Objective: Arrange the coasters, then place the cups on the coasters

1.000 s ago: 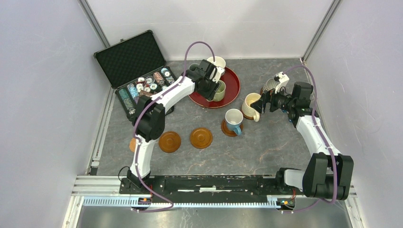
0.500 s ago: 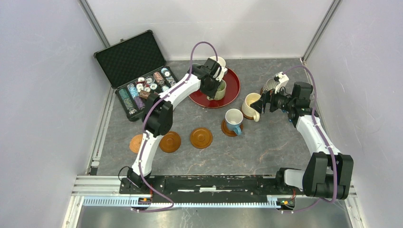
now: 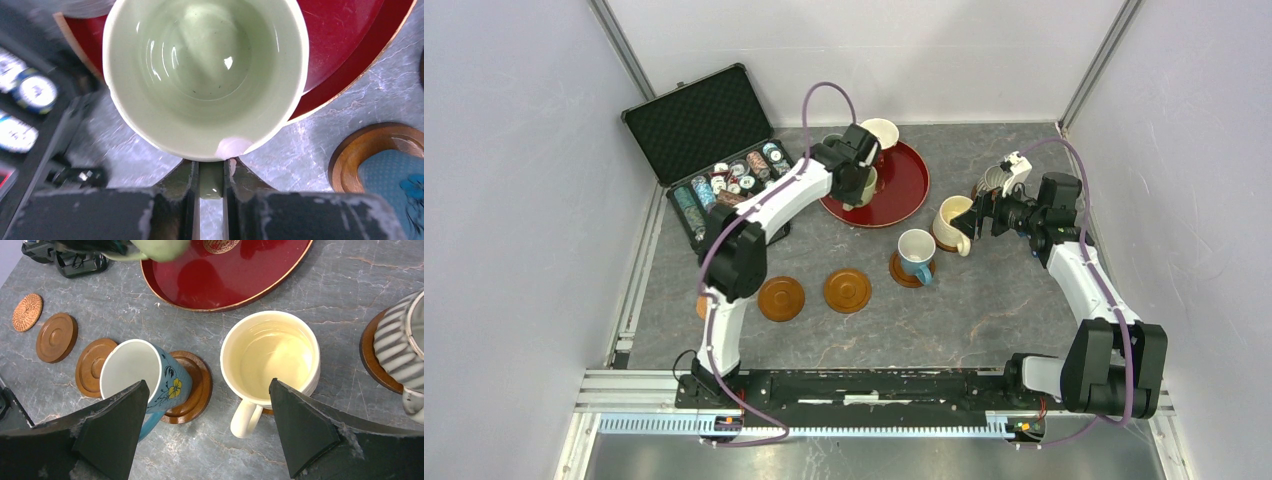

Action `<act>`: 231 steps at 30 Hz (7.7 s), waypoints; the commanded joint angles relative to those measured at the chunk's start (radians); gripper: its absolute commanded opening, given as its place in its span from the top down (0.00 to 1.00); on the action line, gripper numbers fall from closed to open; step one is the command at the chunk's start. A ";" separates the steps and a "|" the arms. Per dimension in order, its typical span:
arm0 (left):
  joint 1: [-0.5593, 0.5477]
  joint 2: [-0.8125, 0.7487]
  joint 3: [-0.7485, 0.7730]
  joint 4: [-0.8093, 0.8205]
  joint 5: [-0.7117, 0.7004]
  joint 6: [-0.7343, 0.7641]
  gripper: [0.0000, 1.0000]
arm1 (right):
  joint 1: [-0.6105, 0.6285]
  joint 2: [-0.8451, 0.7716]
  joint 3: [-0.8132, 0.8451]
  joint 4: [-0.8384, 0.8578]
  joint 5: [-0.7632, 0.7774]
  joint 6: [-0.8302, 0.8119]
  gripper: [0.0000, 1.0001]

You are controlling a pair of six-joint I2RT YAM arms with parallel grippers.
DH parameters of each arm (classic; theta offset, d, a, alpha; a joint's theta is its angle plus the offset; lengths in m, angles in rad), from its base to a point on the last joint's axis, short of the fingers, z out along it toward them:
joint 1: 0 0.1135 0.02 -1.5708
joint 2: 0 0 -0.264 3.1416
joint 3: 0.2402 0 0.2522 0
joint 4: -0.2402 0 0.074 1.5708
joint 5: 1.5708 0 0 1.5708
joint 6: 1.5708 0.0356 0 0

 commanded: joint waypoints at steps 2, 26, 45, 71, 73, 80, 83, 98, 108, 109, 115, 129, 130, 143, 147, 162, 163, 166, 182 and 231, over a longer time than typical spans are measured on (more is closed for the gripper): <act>-0.005 -0.326 -0.094 0.063 -0.140 -0.157 0.98 | -0.008 -0.019 -0.004 0.036 0.020 0.014 0.02; -0.225 -0.777 -0.756 0.057 0.026 -0.422 0.98 | -0.039 0.022 -0.005 0.039 0.180 -0.006 0.02; -0.324 -0.705 -0.795 0.064 -0.007 -0.491 0.97 | -0.059 0.022 -0.023 0.056 0.213 0.006 0.02; -0.319 -0.650 -0.862 0.094 0.006 -0.509 0.72 | -0.085 0.058 -0.031 0.053 0.185 0.004 0.02; -0.319 -0.658 -0.869 0.093 0.017 -0.506 0.68 | -0.087 0.061 -0.031 0.053 0.185 0.003 0.02; -0.319 -0.722 -0.919 0.071 0.110 -0.471 0.51 | -0.093 0.072 -0.028 0.053 0.182 0.006 0.02; -0.319 -0.751 -0.927 0.068 0.157 -0.454 0.47 | -0.095 0.074 -0.030 0.053 0.181 0.009 0.02; -0.319 -0.785 -0.953 0.120 0.264 -0.433 0.39 | -0.106 0.074 -0.034 0.056 0.162 0.018 0.02; -0.319 -0.745 -0.956 0.207 0.289 -0.428 0.38 | -0.112 0.076 -0.037 0.055 0.145 0.017 0.02; -0.319 -0.740 -0.955 0.213 0.293 -0.428 0.38 | -0.113 0.076 -0.037 0.056 0.144 0.017 0.02; -0.321 -0.717 -0.944 0.248 0.320 -0.435 0.38 | -0.116 0.078 -0.037 0.054 0.135 0.019 0.02; -0.319 -0.793 -0.566 0.014 0.336 -0.037 0.00 | -0.118 0.060 -0.045 0.071 0.081 0.017 0.02; -0.303 -0.783 -0.524 0.005 0.299 -0.002 0.00 | -0.119 0.057 -0.045 0.072 0.081 0.016 0.02; 0.046 -0.208 0.167 -0.031 0.202 0.121 0.05 | -0.118 0.033 -0.045 0.067 0.072 0.009 0.02; 0.072 -0.044 0.325 0.037 0.181 0.072 0.15 | -0.118 0.028 -0.047 0.069 0.073 0.010 0.02; 0.087 0.206 0.416 0.203 -0.037 0.426 0.40 | -0.117 0.025 -0.051 0.065 0.066 0.010 0.02; 0.087 0.217 0.426 0.203 -0.058 0.467 0.39 | -0.119 0.025 -0.051 0.064 0.066 0.008 0.02; 0.085 0.240 0.444 0.200 -0.094 0.551 0.37 | -0.119 0.024 -0.053 0.066 0.066 0.009 0.02; 0.079 0.321 0.444 0.175 -0.030 0.619 0.44 | -0.117 0.040 -0.045 0.057 0.073 0.009 0.02; 0.070 -0.001 0.274 0.057 0.117 0.440 0.34 | -0.118 0.041 -0.033 0.040 0.079 0.003 0.02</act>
